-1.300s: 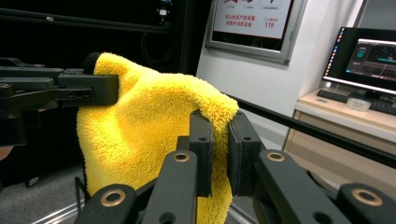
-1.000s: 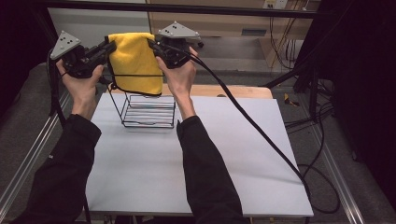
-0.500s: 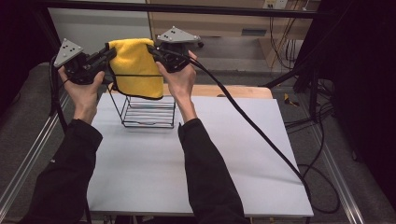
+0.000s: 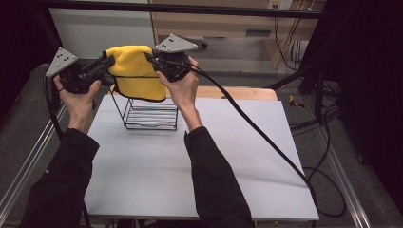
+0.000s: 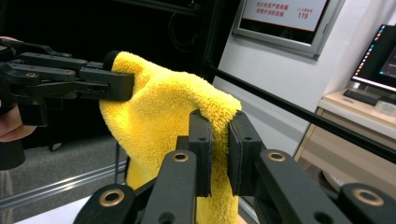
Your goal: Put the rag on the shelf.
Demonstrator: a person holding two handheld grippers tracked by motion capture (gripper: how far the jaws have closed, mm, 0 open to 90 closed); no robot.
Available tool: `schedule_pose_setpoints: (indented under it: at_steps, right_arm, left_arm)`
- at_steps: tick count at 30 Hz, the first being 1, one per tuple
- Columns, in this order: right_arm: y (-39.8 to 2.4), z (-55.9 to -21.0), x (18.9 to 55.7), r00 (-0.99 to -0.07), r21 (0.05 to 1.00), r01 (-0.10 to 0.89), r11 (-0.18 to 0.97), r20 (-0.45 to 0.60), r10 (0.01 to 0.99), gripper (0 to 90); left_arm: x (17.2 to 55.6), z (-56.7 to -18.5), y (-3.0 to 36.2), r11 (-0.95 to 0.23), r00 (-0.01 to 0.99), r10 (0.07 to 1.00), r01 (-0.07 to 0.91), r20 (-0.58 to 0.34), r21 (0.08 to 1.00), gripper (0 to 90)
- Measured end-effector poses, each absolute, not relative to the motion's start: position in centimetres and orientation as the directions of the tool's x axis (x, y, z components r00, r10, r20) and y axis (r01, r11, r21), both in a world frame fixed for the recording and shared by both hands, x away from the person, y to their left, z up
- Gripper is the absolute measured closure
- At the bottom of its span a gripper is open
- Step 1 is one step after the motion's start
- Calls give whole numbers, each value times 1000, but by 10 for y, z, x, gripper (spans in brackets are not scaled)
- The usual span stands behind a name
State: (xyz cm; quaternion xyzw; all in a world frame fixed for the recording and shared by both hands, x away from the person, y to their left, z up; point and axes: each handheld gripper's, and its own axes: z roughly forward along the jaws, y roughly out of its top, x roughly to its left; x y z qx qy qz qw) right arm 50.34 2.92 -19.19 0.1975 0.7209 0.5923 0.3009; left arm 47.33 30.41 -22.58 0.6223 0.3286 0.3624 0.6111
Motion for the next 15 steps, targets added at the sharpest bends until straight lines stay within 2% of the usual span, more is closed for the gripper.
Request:
schedule_pose_setpoints:
  at_steps: [7,15]
  right_arm:
    - [29,-194,493,-749,960,-74,270,-233,620,813]
    - [25,-202,485,-783,952,-19,305,-204,588,809]
  left_arm:
    - [464,-232,305,-44,525,850,-16,46,999,794]
    - [454,-241,303,-90,527,848,29,61,996,785]
